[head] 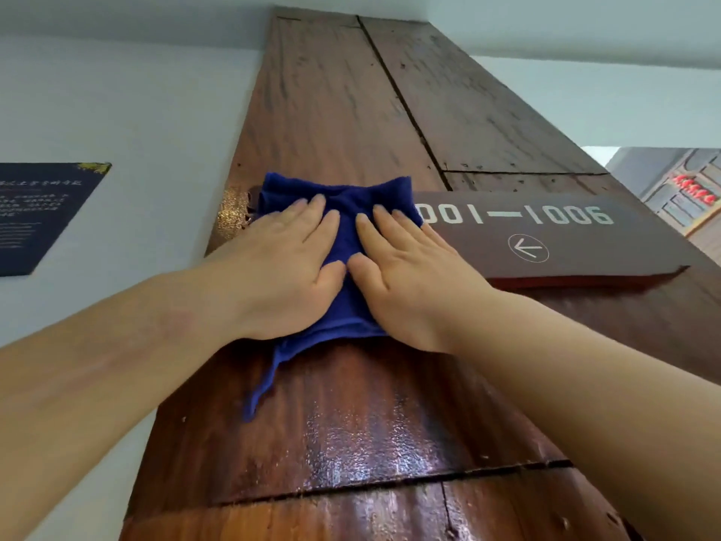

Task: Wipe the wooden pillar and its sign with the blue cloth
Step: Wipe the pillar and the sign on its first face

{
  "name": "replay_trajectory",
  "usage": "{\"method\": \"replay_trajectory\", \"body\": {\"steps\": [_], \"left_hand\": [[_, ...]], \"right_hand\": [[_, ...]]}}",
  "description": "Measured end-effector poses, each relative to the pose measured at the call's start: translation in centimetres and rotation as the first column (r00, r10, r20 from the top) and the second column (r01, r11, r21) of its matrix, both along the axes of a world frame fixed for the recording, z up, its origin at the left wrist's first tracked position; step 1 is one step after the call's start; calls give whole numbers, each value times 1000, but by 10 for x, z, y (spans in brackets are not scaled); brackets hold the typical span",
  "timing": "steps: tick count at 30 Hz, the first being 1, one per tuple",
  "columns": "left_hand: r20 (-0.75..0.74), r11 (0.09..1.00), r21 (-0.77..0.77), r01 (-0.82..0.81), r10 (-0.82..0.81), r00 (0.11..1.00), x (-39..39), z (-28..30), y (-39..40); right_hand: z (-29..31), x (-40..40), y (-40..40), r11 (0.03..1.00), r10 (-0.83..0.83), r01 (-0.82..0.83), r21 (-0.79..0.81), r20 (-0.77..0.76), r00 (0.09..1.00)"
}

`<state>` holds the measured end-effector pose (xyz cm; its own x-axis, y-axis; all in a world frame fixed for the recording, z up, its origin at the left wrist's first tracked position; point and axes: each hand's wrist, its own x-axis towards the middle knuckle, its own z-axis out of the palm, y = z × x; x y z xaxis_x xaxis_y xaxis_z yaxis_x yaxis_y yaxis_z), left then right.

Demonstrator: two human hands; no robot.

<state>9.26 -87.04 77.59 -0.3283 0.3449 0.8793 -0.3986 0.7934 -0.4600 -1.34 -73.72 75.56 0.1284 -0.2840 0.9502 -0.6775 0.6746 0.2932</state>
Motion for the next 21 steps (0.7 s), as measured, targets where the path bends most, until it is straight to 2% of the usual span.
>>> {"method": "replay_trajectory", "body": {"steps": [7, 11, 14, 18, 21], "left_hand": [[-40, 995, 101, -19, 23, 999, -28, 30, 42], [-46, 991, 135, -27, 33, 998, -45, 34, 62], [-49, 993, 113, -26, 31, 998, -63, 25, 90], [-36, 996, 87, 9, -6, 999, -103, 20, 145], [-13, 998, 62, 25, -24, 1000, -139, 21, 186]], "right_hand": [[60, -15, 23, 986, -153, 158, 62, -74, 985], [55, -31, 47, 991, -128, 130, 18, -94, 987], [49, -56, 76, 991, -122, 127, 42, -95, 988], [39, -91, 135, 965, -250, 258, 52, -125, 960], [27, -116, 180, 942, -329, 334, 42, -85, 940]]}}
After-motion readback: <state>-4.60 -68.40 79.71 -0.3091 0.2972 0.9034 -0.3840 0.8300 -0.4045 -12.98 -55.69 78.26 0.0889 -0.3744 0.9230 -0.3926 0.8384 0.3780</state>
